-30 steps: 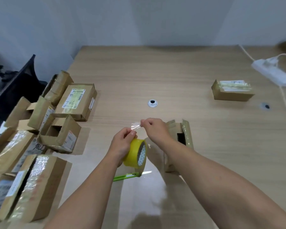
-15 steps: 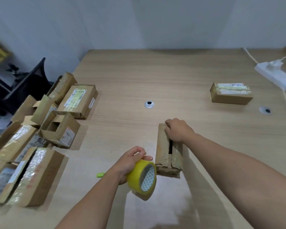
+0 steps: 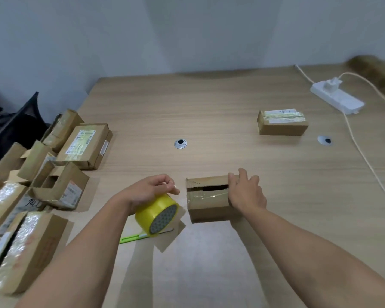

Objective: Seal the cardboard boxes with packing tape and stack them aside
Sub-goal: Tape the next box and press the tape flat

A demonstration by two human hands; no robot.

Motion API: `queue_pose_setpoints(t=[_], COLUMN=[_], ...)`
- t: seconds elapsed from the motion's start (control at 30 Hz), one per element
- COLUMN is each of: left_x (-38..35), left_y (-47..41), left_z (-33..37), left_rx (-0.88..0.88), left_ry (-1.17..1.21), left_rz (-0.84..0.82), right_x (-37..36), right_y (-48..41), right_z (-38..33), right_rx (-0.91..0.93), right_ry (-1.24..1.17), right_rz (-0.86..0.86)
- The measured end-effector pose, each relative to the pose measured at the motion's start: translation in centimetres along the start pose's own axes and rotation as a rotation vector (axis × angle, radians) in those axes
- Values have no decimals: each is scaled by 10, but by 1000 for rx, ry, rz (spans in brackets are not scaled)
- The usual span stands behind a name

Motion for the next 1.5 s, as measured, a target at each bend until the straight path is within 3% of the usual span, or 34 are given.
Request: queue_pose_setpoints(t=[0.2,0.43,0.6,0.8,1.07,1.5], left_x=[-42,-93,-116,-145,-171,-182], left_y=[-34,-83,-109,-139,-161,-166], left_z=[54,80,71,71,67,65], left_rx=[-125,-126,-79,-55,-77,-19], left_ry=[-453,-672,-810,-918,-1035,-1260], left_rz=[-297,-471,-551,-659,-742,-693], right_x=[12,14,3,-12,-27,-29], right_y=[12,14,3,-11,-4,-9], right_z=[6,12,28,42,49,60], right_rx=[96,297,203,172,0,-183], right_ry=[-266,-497,-552,-803,-1089,-1113], right_rz=[9,-47,-13,-85,-444,-233])
Point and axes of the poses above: each hand's wrist, its own y-axis away from the middle knuckle, its own x-axis out of the back of the hand, z = x × y, the point moved 10 cm from there along -y, towards the middle knuckle, and after that the axes turned 15 degrees about -x, right-handed, at the moved point
